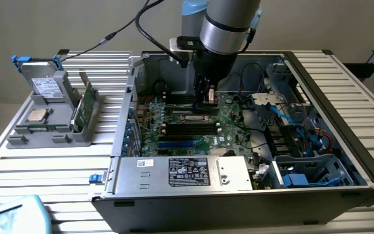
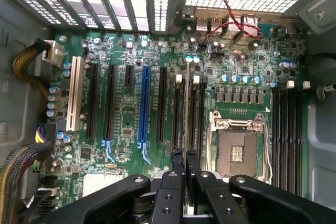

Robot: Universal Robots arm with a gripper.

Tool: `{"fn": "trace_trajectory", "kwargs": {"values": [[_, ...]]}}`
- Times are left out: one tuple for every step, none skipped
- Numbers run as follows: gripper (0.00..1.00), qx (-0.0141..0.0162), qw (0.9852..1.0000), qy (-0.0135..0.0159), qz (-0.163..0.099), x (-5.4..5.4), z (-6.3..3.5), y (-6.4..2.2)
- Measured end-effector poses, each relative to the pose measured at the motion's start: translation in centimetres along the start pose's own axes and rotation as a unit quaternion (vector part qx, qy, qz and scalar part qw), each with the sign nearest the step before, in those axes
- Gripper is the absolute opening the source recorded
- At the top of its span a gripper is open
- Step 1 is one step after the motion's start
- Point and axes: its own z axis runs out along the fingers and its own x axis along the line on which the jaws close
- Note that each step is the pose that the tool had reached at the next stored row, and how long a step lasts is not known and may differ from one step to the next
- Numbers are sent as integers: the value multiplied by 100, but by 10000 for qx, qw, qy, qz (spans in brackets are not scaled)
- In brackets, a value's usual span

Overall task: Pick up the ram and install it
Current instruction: 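Press down the ram until it locks into place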

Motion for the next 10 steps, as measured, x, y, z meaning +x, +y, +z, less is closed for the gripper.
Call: {"fn": "trace_trajectory", "kwargs": {"values": [[14,-5,10000,73,12,0,1,-3],[14,-7,9999,142,23,1,1,-11],[14,-7,9997,227,38,0,1,-15],[14,3,9995,306,51,-6,1,-21],[14,14,9994,352,58,-16,2,-26],[14,24,9993,381,63,-37,6,-30],[14,37,9992,397,65,-66,11,-32],[14,45,9991,410,67,-105,20,-35],[14,47,9991,418,68,-142,29,-38],[14,47,9990,430,70,-186,42,-42]]}}
